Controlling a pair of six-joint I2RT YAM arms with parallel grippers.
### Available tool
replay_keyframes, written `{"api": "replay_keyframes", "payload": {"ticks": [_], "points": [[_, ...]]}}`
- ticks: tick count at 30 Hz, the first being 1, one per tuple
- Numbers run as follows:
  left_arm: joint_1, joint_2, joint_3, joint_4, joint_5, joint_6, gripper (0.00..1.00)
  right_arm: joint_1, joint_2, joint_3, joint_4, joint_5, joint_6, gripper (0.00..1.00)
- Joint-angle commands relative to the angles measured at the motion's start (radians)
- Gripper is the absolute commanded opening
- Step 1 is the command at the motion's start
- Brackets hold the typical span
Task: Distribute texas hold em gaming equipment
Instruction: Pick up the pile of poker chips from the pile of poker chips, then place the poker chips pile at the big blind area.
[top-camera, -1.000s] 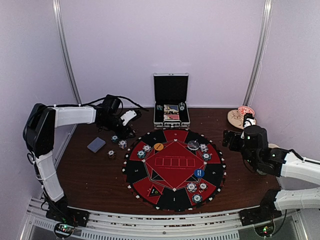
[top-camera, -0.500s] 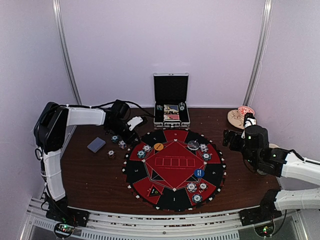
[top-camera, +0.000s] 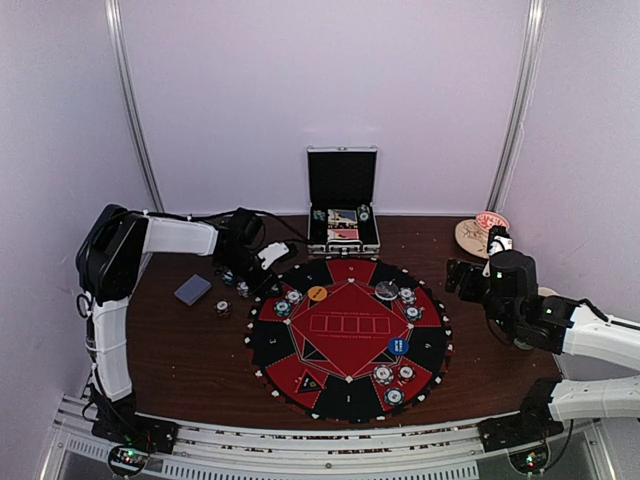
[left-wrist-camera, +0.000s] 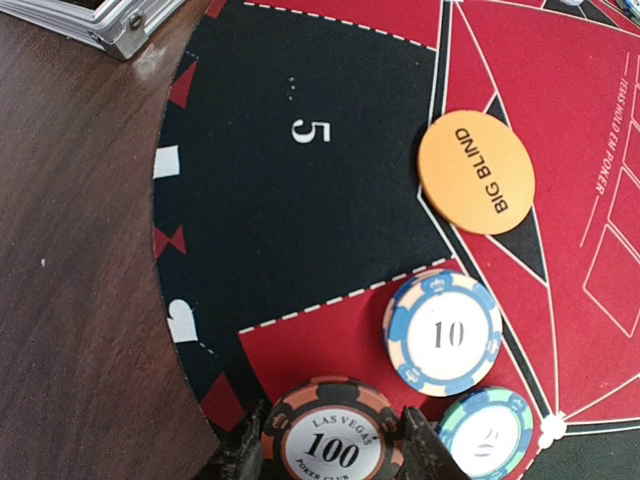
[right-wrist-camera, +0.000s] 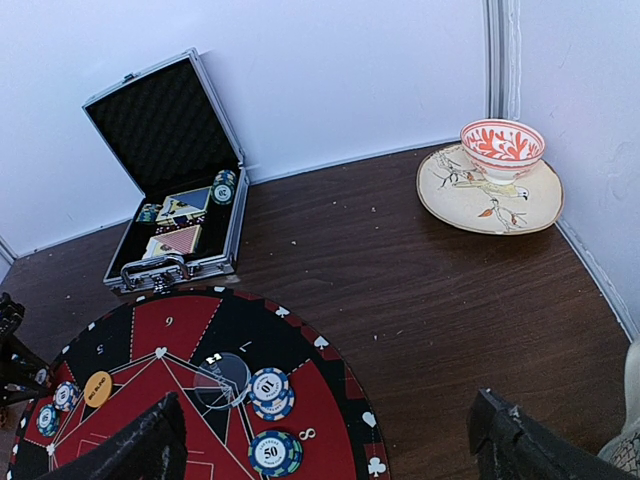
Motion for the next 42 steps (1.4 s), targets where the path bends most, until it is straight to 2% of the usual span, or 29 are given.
{"api": "replay_keyframes", "payload": {"ticks": [1,21,31,36,42], "points": [[-0.006,0.005,0.025,0.013,0.017,-0.005,0.31,-0.004,0.001,0.02,0.001,0.002,-0.005,1.0],[-0.006,0.01,0.033,0.013,0.003,-0.006,0.46,-0.004,0.005,0.019,0.003,0.003,-0.005,1.0],[-0.006,-0.012,0.038,0.013,0.0,-0.01,0.49,-0.004,0.006,0.019,0.003,0.002,-0.006,1.0],[-0.006,-0.09,0.029,0.01,-0.015,-0.008,0.52,-0.003,0.006,0.02,0.003,0.003,-0.006,1.0],[0.001,-0.269,-0.063,-0.001,-0.048,0.033,0.64,-0.004,0.006,0.022,0.001,0.0,-0.007,1.0]]}}
